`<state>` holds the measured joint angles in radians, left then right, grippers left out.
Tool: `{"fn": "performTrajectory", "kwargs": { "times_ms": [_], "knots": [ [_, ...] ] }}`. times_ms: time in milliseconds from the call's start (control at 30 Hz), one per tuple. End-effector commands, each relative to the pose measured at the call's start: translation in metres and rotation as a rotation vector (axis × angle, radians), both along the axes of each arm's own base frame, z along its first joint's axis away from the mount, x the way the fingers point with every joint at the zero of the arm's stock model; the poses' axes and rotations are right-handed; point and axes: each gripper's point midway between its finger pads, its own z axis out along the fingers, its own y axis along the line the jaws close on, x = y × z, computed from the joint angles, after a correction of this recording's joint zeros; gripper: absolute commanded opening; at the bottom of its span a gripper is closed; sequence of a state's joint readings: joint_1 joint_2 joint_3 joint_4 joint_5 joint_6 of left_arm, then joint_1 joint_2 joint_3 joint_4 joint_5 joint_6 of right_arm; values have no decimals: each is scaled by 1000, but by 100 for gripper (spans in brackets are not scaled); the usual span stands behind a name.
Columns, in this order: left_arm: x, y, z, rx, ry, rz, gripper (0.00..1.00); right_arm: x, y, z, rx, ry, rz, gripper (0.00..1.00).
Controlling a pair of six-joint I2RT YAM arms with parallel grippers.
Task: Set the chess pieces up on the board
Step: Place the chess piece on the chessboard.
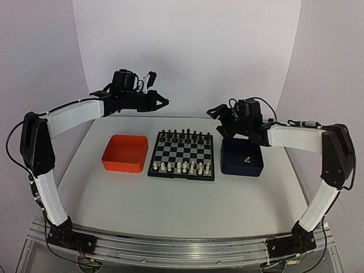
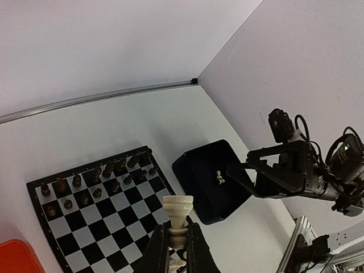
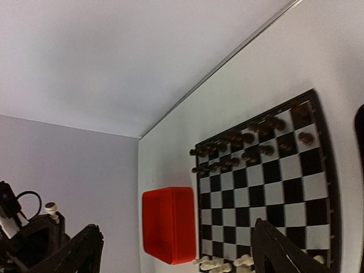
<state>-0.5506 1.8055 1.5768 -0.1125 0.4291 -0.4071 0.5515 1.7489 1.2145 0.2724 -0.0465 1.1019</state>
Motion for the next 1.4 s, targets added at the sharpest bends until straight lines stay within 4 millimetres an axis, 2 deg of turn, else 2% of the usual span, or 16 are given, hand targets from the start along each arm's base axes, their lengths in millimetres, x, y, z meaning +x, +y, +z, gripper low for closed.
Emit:
{"fn": "performTrajectory", "kwargs": {
  "times_ms": [0, 133, 267, 367, 600, 833, 1033, 1200, 1367],
  "knots": [
    [-33, 14, -76, 339, 349, -118, 0, -22, -59, 7, -431, -67, 13, 89],
    [-30, 13, -99, 459, 450, -114, 0, -32, -96, 13, -681, -130, -25, 90],
    [-28, 4, -125, 551, 515, -125, 0, -39, -128, 18, -838, -165, -102, 90],
    [-22, 8, -133, 601, 529, -91, 0, -43, -139, 20, -906, -184, -119, 91],
    [-38, 15, -168, 673, 650, -97, 0, -46, -155, 16, -1037, -199, -124, 92],
    [-56, 2, -189, 668, 715, -165, 1, -43, -158, 5, -1094, -186, -114, 92],
    [-47, -7, -201, 666, 716, -160, 3, -42, -155, 0, -1092, -180, -97, 93],
    [-50, -8, -214, 676, 742, -169, 3, -43, -153, -2, -1091, -177, -88, 93],
    [-51, -10, -216, 672, 748, -178, 6, -44, -155, -5, -1097, -171, -90, 93]
  ]
}}
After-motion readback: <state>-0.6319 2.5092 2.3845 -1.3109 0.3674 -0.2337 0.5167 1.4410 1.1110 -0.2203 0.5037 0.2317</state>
